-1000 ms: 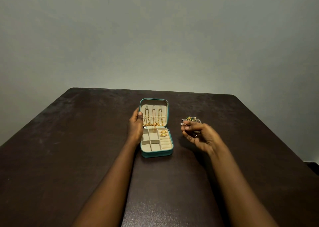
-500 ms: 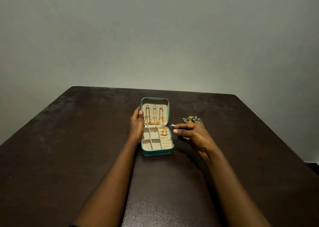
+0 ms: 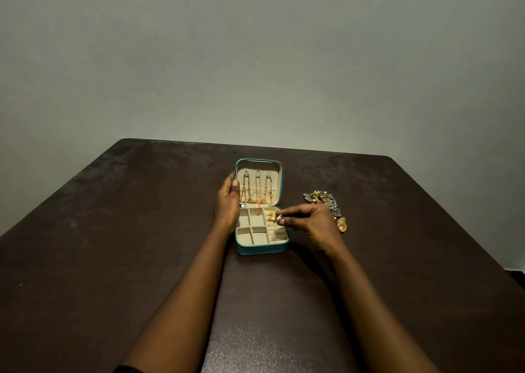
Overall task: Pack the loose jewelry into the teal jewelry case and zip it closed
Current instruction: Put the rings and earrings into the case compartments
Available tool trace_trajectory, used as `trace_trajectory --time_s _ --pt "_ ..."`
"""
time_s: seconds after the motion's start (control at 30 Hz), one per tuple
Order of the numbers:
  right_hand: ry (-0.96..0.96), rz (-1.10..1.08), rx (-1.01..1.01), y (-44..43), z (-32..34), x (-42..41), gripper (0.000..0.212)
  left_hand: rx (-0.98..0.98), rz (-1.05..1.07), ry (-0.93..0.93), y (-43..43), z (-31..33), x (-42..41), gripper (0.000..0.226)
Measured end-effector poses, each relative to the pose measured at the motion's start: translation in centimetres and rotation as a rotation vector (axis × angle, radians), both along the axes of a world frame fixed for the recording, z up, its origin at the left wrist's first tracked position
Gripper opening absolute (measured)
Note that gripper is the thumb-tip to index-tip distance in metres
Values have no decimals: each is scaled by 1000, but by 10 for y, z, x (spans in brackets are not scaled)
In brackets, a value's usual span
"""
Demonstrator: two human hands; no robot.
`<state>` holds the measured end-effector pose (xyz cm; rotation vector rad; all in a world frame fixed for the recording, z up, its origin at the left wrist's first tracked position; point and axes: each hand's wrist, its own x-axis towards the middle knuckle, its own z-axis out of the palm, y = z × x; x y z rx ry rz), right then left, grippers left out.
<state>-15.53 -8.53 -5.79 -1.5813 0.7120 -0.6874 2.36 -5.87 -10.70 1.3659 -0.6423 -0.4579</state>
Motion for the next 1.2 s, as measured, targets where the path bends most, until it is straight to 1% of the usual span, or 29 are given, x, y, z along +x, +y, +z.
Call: trace_trajectory --time_s 0.13,0.2,0.23,0.3,0.37,0.47,0.53,0.67,0.87,1.0,1.1,1.2 --pt "-72 -28 65 2 1 2 20 -2 -6 -1 1 0 1 35" --pt "-93 -78 99 1 1 4 22 3 -8 7 0 -2 2 35" --pt "-82 -116 81 1 1 5 23 4 -6 9 0 -2 2 35" --pt "-45 -206 30 0 -3 8 24 -1 2 20 -1 -2 2 34" --pt "37 -297 -29 0 -7 13 27 4 5 35 -2 -3 2 35" --pt "213 -377 -168 4 -13 18 14 10 4 32 -1 -3 2 35" --pt "284 -380 -246 4 -16 22 14 9 3 30 -1 -3 2 35" --pt "361 -363 -301 6 -18 27 18 -11 2 42 -1 -4 2 35" --pt "448 -351 -437 7 -21 35 15 -26 -6 46 0 -2 0 35" --pt "501 -326 -451 5 -19 36 14 -40 -4 31 0 -2 0 30" --pt "517 -322 -453 4 -19 37 15 -28 7 23 -1 -2 0 32" --pt "529 -318 -504 7 -19 37 16 -24 6 21 -2 -4 2 32"
